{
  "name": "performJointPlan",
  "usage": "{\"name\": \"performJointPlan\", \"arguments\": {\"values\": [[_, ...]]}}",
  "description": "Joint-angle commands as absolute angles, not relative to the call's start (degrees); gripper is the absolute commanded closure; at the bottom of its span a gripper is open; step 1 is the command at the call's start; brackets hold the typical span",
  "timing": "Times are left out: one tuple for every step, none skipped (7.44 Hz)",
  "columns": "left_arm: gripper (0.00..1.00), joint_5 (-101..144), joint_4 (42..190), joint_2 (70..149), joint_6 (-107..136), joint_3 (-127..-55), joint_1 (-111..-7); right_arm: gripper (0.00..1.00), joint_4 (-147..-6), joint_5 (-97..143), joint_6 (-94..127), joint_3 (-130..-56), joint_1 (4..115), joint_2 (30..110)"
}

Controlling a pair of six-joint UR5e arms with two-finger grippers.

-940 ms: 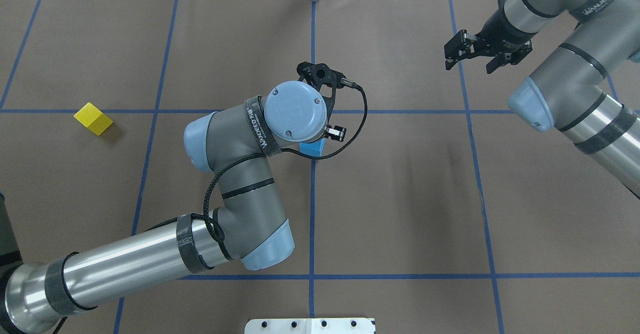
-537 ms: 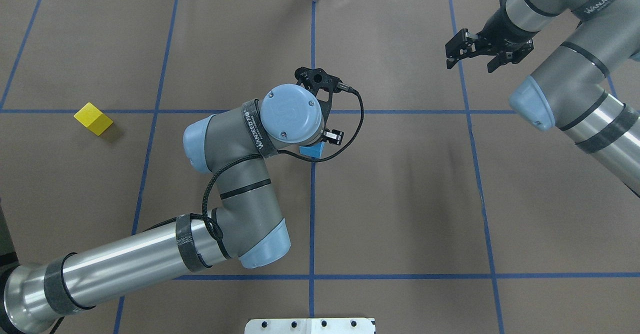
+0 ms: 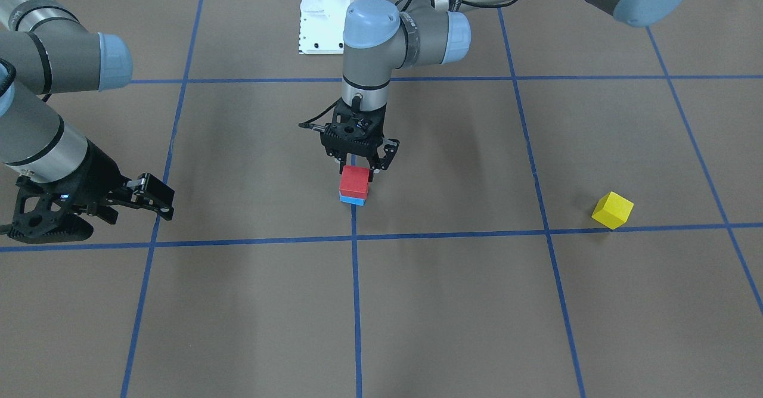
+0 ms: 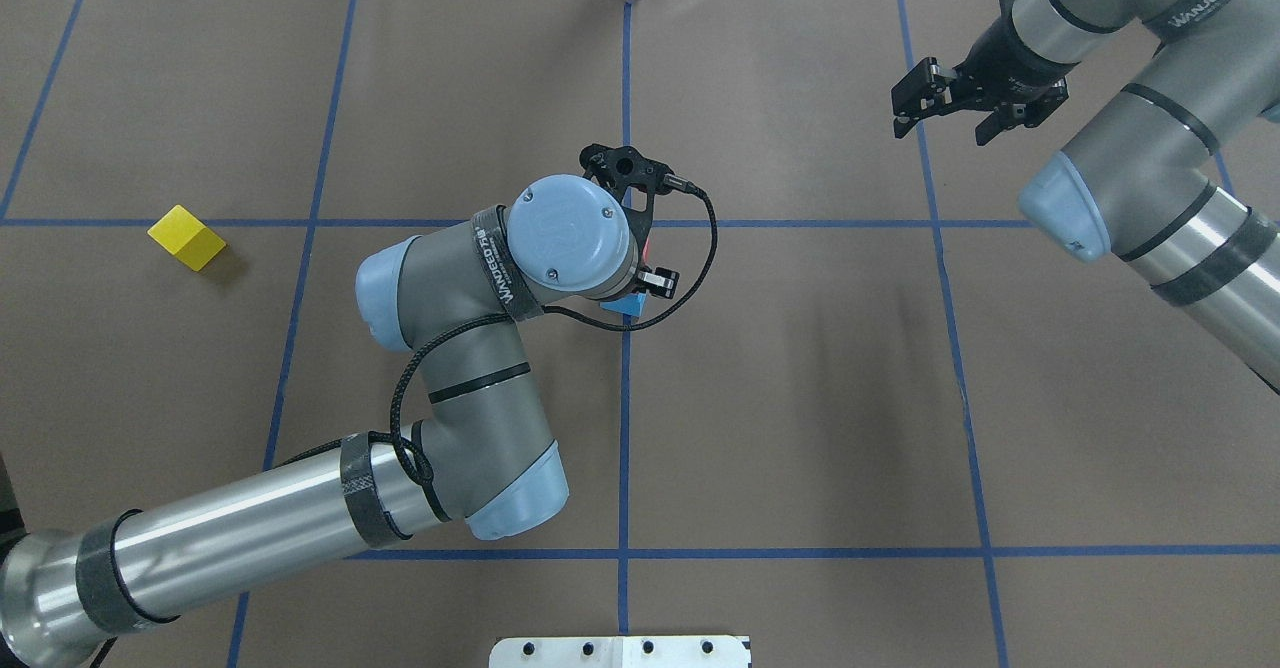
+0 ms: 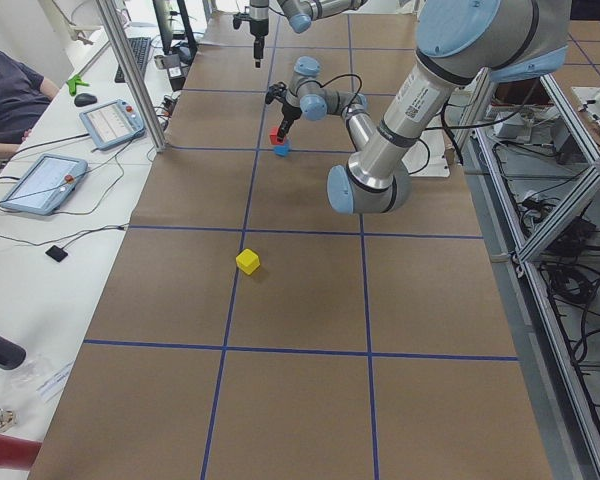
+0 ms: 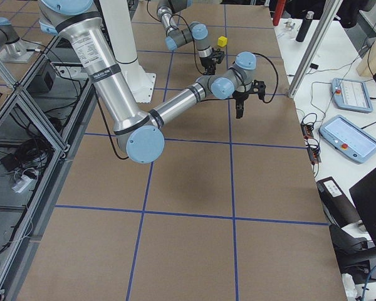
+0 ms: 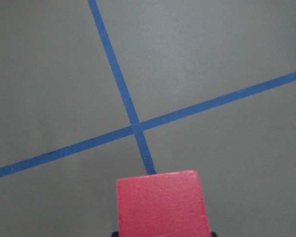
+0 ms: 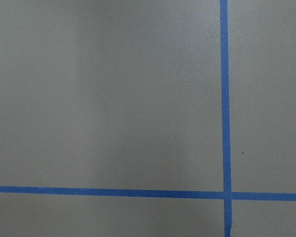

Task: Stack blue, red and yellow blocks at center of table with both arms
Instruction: 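Lift the red cube with the left gripper and carry it over the blue cube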

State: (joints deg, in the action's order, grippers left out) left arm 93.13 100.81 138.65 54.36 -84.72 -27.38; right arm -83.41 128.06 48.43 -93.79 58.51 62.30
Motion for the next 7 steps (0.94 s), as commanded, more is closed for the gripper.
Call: {"name": "performJointPlan", "arguments": {"values": [[0.0,93.25,102.21,138.69,60.07,-84.9,-27.25,0.01,-83.5,128.06,48.43,-93.78,58.8,62.23],[0.0,93.16,102.48,138.78,60.73,-84.9,-27.25,0.01,-83.5,128.06,48.34,-93.78,58.8,62.31],[0.0,93.25,102.39,138.69,60.73,-85.16,-27.25,0.01,-83.5,128.06,48.34,-93.61,58.97,62.31],[0.0,94.12,100.74,138.6,60.47,-86.82,-27.94,0.01,-83.5,128.06,48.08,-93.6,59.06,62.31],[0.0,102.05,95.15,138.26,59.77,-90.93,-33.69,0.01,-83.58,128.06,48.08,-93.6,59.41,62.31],[0.0,111.53,86.22,134.95,52.98,-97.67,-40.97,0.01,-83.58,128.14,48.08,-93.6,59.41,62.31],[0.0,113.19,80.39,126.91,41.77,-106.26,-46.53,0.01,-83.58,128.14,48.08,-93.69,59.41,62.23]]}}
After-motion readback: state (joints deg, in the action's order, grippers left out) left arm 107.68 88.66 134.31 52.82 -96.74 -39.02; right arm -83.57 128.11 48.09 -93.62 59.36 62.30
